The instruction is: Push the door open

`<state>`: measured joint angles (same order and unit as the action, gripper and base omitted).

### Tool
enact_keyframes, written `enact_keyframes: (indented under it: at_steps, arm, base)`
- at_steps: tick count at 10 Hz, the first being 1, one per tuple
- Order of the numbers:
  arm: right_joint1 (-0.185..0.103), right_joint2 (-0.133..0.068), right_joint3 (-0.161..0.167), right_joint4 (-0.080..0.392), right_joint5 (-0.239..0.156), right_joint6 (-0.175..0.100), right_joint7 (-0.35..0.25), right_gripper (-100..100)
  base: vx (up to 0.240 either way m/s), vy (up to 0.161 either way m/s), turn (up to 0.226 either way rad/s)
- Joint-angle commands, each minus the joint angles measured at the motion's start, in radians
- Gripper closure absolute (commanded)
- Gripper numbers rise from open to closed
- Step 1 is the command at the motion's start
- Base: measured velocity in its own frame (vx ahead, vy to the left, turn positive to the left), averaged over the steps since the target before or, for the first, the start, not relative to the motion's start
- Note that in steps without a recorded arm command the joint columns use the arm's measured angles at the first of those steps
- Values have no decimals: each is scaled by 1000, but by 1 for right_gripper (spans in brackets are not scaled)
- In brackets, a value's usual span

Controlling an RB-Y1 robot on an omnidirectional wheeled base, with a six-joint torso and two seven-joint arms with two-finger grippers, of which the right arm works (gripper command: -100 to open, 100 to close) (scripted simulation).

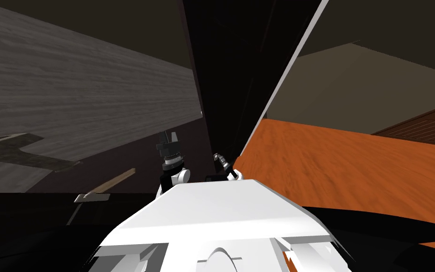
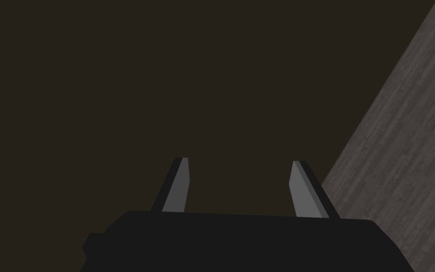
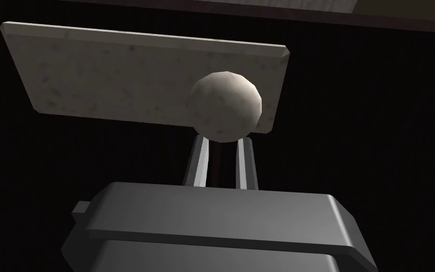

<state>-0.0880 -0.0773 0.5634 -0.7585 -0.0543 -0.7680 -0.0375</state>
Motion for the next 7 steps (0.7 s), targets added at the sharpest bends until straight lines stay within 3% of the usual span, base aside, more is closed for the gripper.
enact_keyframes:
  at_steps: [1,2,7]
  arm:
    - [-5,2,-36,7,-8,-1,9,100]
    - [7,-2,-14,-10,-4,4,1,-100]
    - [14,2,0,-29,-5,11,-8,-100]
  base:
    - [152,115,-70]
    - [-41,29,-48]
    - [-208,-76,-23]
